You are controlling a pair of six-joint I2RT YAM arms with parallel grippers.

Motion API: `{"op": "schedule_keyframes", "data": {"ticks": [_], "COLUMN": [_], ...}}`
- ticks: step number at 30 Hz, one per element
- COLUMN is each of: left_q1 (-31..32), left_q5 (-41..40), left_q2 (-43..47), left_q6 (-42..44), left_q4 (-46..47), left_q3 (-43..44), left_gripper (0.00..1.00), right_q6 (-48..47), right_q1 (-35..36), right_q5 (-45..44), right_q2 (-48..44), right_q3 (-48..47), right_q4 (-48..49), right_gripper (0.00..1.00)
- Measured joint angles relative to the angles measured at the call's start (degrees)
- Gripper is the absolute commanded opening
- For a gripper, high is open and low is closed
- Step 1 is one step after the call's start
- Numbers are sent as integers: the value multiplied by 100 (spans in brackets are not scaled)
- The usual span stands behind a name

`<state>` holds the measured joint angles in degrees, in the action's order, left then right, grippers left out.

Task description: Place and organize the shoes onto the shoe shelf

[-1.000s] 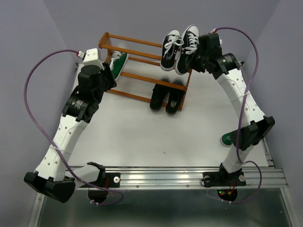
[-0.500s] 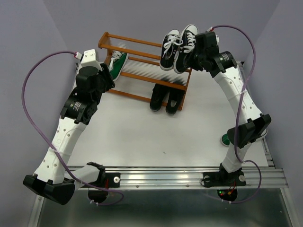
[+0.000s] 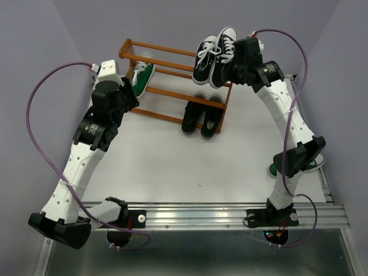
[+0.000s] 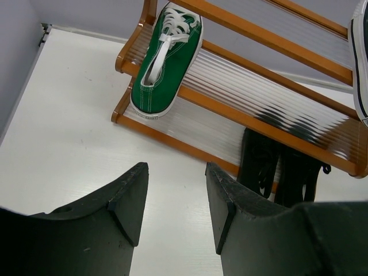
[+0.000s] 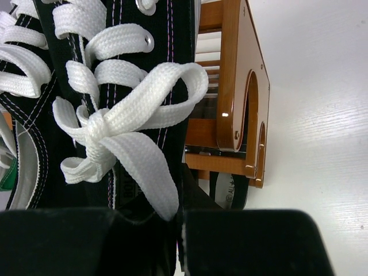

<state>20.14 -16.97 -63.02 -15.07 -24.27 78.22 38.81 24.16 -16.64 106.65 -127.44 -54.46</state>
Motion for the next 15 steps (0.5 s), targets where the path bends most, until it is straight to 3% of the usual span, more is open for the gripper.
{"op": "schedule_keyframes", "data": {"ticks": [15], "left_q1": [-2], "left_q5": [4], "left_q2": [0], "left_q6": [0], "left_q4": [2], "left_q3": [0], "left_gripper": [55], "right_q6": [48], "right_q1": [42], "right_q5": [-219], "right_q2": [-164], "right_q3": [278], "right_q4": [157], "right_gripper": [1]}}
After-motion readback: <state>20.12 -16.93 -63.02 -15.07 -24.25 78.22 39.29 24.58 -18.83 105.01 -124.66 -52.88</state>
